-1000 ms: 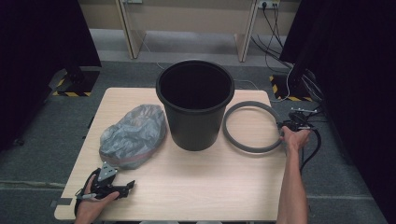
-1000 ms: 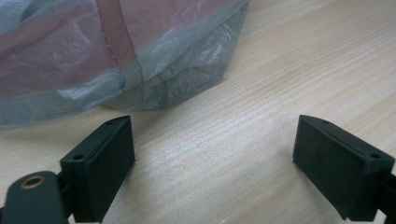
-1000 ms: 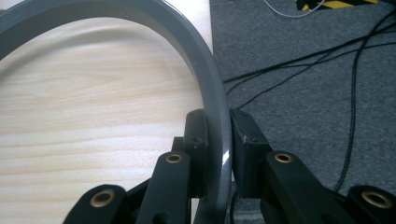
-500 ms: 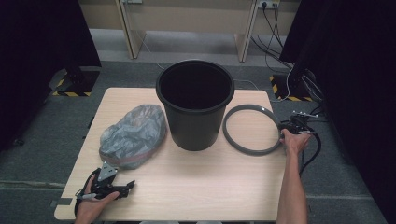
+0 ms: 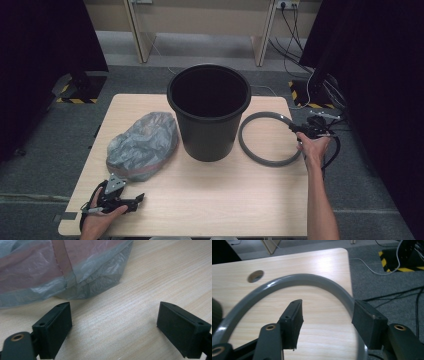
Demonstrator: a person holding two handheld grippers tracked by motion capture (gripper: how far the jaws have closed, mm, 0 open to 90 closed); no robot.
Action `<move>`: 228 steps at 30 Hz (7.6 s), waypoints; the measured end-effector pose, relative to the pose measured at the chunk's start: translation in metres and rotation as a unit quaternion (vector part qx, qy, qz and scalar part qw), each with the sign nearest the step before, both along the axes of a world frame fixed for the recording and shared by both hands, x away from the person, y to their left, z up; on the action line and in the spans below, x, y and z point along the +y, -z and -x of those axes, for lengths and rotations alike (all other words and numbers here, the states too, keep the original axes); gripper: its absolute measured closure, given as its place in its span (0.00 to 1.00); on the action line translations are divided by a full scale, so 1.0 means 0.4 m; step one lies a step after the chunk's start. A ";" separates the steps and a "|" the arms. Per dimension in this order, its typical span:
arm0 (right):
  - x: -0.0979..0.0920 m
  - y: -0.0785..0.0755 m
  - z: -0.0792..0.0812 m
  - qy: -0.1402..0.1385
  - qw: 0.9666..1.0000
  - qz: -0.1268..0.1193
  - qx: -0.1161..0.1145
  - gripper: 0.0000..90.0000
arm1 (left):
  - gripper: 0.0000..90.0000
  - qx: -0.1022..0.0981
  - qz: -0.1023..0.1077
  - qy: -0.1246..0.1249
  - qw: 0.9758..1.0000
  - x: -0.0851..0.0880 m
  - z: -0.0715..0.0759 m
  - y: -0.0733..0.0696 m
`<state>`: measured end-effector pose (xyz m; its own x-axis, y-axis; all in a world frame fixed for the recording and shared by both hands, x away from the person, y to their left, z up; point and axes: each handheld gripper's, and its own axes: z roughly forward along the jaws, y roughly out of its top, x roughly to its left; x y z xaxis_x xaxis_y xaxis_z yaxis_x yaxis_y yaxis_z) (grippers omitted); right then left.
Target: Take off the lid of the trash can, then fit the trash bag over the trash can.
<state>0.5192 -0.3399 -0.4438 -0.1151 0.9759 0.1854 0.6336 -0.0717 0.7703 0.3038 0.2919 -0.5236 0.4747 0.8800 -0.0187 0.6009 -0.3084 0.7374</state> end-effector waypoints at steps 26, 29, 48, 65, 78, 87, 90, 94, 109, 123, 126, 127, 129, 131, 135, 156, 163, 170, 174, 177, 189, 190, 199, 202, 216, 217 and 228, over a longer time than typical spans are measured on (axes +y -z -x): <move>0.169 0.003 0.217 -0.100 0.994 0.029 -0.027 0.30 | 0.13 0.000 0.000 -0.001 1.000 0.000 0.000 0.000; 0.183 0.013 0.230 -0.106 0.993 0.035 -0.029 0.30 | 0.13 0.000 0.000 -0.001 1.000 0.000 0.000 0.000; 0.250 0.077 0.286 -0.147 0.988 0.054 -0.012 0.30 | 0.13 0.000 0.001 -0.002 1.000 0.000 -0.001 0.000; 0.285 0.116 0.339 -0.167 0.984 0.070 0.003 0.30 | 0.13 0.000 0.001 -0.001 1.000 0.000 -0.001 0.000; 0.291 0.140 0.381 -0.182 0.979 0.092 0.011 0.30 | 0.16 -0.029 0.034 0.004 0.999 0.018 0.012 -0.025; 0.298 0.164 0.399 -0.192 0.975 0.106 0.026 0.29 | 0.16 -0.060 0.049 -0.021 0.997 0.046 0.006 -0.079; 0.297 0.170 0.406 -0.192 0.975 0.108 0.023 0.28 | 0.16 -0.067 0.050 -0.025 0.996 0.056 -0.004 -0.099; 0.294 0.173 0.415 -0.193 0.975 0.105 0.021 0.27 | 0.16 -0.073 0.046 -0.026 0.996 0.061 -0.025 -0.123; 0.294 0.178 0.418 -0.192 0.976 0.104 0.014 0.21 | 0.16 -0.076 0.041 -0.035 0.996 0.041 -0.167 -0.199; 0.295 0.179 0.418 -0.192 0.976 0.103 0.016 0.21 | 0.16 -0.073 0.041 -0.053 0.995 0.013 -0.295 -0.229; 0.295 0.178 0.418 -0.192 0.976 0.103 0.016 0.21 | 0.16 -0.067 0.037 -0.052 0.996 0.002 -0.319 -0.226; 0.295 0.179 0.417 -0.192 0.976 0.103 0.016 0.21 | 0.16 -0.066 0.035 -0.053 0.996 -0.002 -0.328 -0.222; 0.295 0.179 0.417 -0.192 0.976 0.103 0.016 0.21 | 0.16 -0.059 0.033 -0.055 0.996 -0.009 -0.346 -0.212; 0.295 0.178 0.418 -0.191 0.976 0.102 0.017 0.21 | 0.16 -0.050 0.030 -0.055 0.997 -0.016 -0.363 -0.202; 0.295 0.179 0.418 -0.191 0.976 0.102 0.017 0.21 | 0.16 -0.036 0.021 -0.057 0.998 -0.033 -0.396 -0.180; 0.294 0.179 0.415 -0.193 0.975 0.105 0.015 0.20 | 0.49 0.052 0.010 -0.028 0.998 -0.050 -0.464 -0.042; 0.294 0.178 0.414 -0.194 0.975 0.105 0.015 0.20 | 0.83 0.032 -0.001 -0.010 0.999 -0.052 -0.453 -0.040; 0.295 0.179 0.414 -0.194 0.975 0.105 0.014 0.20 | 0.91 0.000 0.007 0.007 1.000 -0.039 -0.423 -0.090; 0.295 0.179 0.413 -0.193 0.976 0.104 0.015 0.20 | 0.92 -0.026 0.023 0.005 0.999 -0.016 -0.403 -0.145; 0.295 0.179 0.413 -0.193 0.975 0.105 0.015 0.20 | 0.92 -0.044 0.026 0.005 0.999 0.001 -0.395 -0.186; 0.295 0.179 0.412 -0.193 0.975 0.105 0.015 0.20 | 0.91 -0.108 0.051 0.004 0.993 0.059 -0.360 -0.372; 0.295 0.179 0.412 -0.193 0.975 0.106 0.014 0.19 | 0.91 -0.114 0.055 0.003 0.992 0.065 -0.358 -0.392; 0.295 0.179 0.411 -0.193 0.975 0.106 0.015 0.19 | 0.91 -0.155 0.048 0.010 0.987 0.074 -0.344 -0.526; 0.295 0.179 0.411 -0.193 0.975 0.106 0.015 0.19 | 0.91 -0.168 0.054 0.014 0.984 0.073 -0.342 -0.567; 0.296 0.178 0.411 -0.191 0.976 0.105 0.018 0.19 | 0.91 -0.207 0.065 0.051 0.975 -0.034 -0.369 -0.710; 0.296 0.178 0.411 -0.191 0.976 0.104 0.017 0.19 | 0.91 -0.206 0.065 0.054 0.975 -0.048 -0.375 -0.716; 0.297 0.178 0.411 -0.190 0.976 0.103 0.019 0.19 | 0.91 -0.209 0.079 0.088 0.971 -0.186 -0.423 -0.769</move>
<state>0.3550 -0.2211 -0.5151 -0.4725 0.8814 0.0017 0.6129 0.3271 0.7192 0.4729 0.2177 -0.2162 0.6128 0.7861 0.0811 0.1861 -0.2433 0.9519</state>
